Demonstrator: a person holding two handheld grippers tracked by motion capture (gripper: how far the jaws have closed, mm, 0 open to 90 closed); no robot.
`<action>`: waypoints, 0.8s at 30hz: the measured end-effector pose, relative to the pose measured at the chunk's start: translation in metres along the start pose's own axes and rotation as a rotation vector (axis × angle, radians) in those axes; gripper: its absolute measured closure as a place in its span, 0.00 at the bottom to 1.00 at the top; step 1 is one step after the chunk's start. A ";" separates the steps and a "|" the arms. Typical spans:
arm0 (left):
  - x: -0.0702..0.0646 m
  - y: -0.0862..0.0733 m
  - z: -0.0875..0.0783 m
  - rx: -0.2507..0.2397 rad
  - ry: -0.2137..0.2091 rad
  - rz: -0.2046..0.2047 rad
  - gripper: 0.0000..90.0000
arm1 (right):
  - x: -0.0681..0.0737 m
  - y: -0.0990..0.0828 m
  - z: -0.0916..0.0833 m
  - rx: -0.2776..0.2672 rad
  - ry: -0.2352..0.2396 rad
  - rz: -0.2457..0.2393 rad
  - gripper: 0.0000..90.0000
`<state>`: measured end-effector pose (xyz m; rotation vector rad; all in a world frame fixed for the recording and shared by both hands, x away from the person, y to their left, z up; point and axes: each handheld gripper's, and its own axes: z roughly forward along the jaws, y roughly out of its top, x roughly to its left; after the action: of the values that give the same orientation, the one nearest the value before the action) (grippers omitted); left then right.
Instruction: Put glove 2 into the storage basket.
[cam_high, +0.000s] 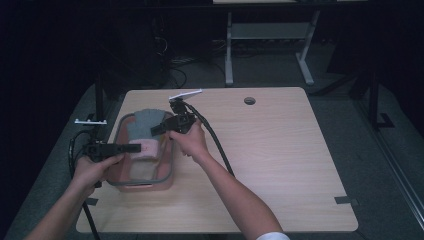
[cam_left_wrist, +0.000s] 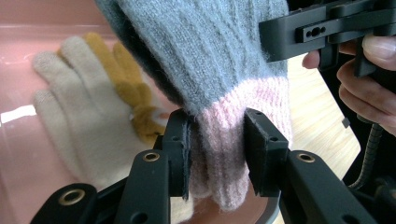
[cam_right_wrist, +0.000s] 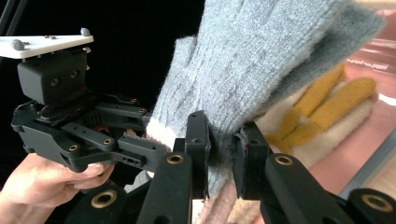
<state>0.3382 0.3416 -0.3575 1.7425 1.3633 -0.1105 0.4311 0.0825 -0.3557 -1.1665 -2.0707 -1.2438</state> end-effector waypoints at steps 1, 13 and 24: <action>0.001 0.000 0.000 0.000 0.001 -0.003 0.71 | 0.000 0.000 0.002 0.002 -0.001 0.003 0.86; 0.009 -0.006 -0.001 0.036 0.038 -0.005 0.71 | -0.003 -0.001 0.018 0.038 -0.013 -0.002 0.86; 0.018 -0.015 0.006 0.083 0.075 -0.011 0.71 | -0.008 -0.005 0.035 0.096 -0.063 -0.021 0.86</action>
<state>0.3359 0.3502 -0.3797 1.8244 1.4405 -0.1107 0.4322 0.1080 -0.3811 -1.1577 -2.1682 -1.1175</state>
